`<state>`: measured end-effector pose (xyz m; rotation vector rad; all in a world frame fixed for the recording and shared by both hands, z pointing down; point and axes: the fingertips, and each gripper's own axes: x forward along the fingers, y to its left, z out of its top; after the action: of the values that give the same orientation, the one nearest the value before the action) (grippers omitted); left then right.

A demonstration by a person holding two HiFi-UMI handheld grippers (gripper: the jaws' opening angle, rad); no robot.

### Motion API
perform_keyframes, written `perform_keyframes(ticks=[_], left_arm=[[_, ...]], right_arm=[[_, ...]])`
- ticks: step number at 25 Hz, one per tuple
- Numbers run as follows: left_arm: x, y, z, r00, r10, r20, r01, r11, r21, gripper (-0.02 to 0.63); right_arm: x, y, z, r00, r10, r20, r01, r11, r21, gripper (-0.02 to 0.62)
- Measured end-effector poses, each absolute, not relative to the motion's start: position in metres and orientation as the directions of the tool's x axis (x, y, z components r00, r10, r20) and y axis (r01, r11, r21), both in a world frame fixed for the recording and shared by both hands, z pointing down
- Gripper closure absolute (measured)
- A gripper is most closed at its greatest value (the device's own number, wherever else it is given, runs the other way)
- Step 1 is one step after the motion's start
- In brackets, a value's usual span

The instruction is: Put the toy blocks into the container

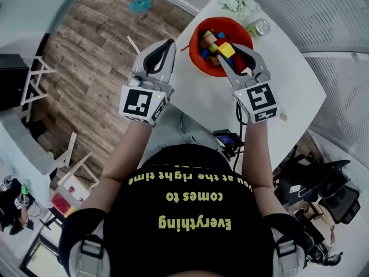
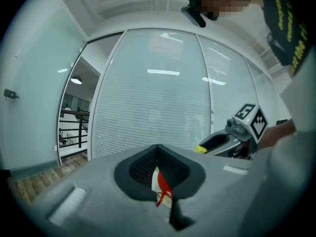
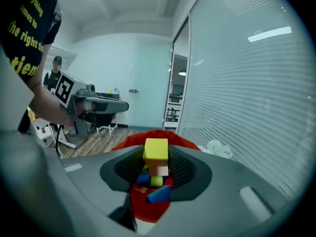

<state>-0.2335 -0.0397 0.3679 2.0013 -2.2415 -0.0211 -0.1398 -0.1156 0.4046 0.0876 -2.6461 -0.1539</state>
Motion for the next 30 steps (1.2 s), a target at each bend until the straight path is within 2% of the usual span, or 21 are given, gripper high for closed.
perform_keyframes(ticks=[8,20,30], left_arm=[[-0.229,-0.042,0.369,-0.088,-0.992,0.092,-0.99,0.097,0.099,0.609],[-0.229,-0.043,0.368,-0.079,-0.993,0.087,-0.991,0.087,0.101,0.609],[-0.228,-0.039,0.354,-0.091,-0.994,0.056,-0.992,0.095,0.083,0.609]], right_arm=[[-0.14,-0.11,0.408,-0.874,-0.093,0.477,-0.014,0.986,0.167,0.424],[-0.139,-0.122,0.41,-0.856,-0.155,0.493,-0.043,0.972,0.231,0.582],[-0.136,-0.132,0.4,-0.897,-0.166,0.41,-0.118,0.983,0.14,0.588]])
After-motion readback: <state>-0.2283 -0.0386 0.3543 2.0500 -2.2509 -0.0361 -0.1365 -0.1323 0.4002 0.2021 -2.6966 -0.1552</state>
